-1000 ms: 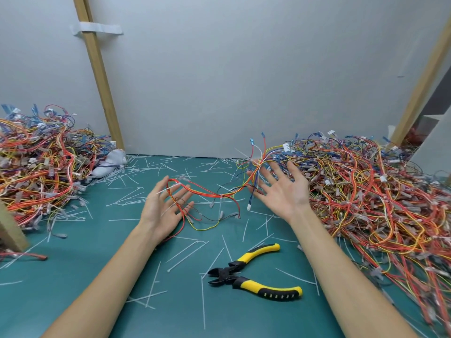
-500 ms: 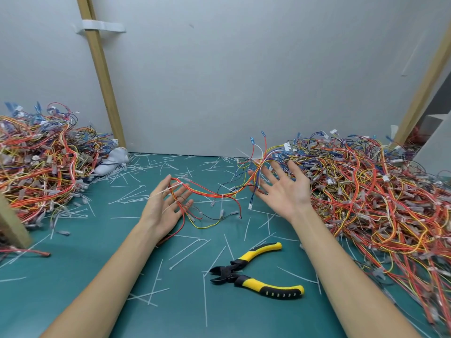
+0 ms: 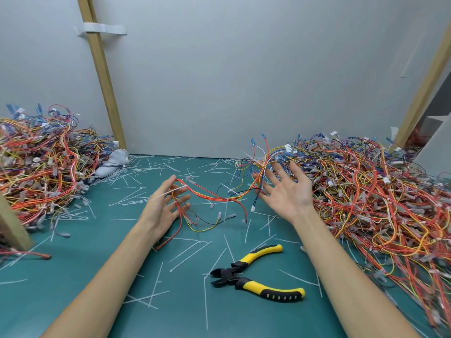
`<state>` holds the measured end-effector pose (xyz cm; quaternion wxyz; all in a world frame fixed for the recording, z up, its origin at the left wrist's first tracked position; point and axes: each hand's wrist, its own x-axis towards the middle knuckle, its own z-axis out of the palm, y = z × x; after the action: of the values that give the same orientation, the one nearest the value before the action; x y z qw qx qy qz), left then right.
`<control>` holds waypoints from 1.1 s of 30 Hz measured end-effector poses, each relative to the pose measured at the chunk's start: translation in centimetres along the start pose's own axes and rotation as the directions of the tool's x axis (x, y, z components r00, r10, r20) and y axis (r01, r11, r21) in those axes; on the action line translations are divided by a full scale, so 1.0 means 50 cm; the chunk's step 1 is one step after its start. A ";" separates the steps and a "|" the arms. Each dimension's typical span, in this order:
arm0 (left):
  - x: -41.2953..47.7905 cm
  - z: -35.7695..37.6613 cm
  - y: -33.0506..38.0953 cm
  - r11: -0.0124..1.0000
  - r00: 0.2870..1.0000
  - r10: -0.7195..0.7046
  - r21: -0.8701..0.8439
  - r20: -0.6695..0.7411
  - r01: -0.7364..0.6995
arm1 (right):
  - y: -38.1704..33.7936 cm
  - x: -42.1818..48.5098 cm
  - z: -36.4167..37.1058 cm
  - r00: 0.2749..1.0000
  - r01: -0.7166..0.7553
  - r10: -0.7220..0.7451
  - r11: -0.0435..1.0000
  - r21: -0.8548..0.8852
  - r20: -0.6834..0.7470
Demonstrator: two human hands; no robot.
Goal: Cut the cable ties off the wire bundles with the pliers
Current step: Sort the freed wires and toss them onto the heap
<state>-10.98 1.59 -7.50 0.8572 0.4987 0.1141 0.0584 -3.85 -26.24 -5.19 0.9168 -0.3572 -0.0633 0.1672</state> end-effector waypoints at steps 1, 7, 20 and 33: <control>-0.001 0.001 0.002 0.999 1.000 0.011 0.030 0.011 -0.011 | -0.001 -0.001 0.001 1.000 0.002 -0.002 1.000 -0.008 0.003; -0.014 -0.003 0.049 0.648 0.982 0.112 0.738 0.153 -0.189 | -0.005 -0.003 0.019 0.997 0.074 -0.074 0.964 -0.256 0.011; -0.053 0.087 0.170 0.042 0.744 0.397 0.799 0.538 -0.600 | -0.019 -0.002 0.047 0.991 0.133 -0.117 0.944 -0.301 0.071; 0.013 -0.027 0.065 -0.034 0.760 0.502 0.888 0.413 -0.459 | -0.011 -0.013 -0.009 0.955 -0.241 0.125 0.853 -0.463 -0.268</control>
<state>-10.64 4.50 -5.42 0.2592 0.9253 -0.0420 0.2736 -4.23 -27.15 -5.17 0.7769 -0.5990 0.0364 0.1906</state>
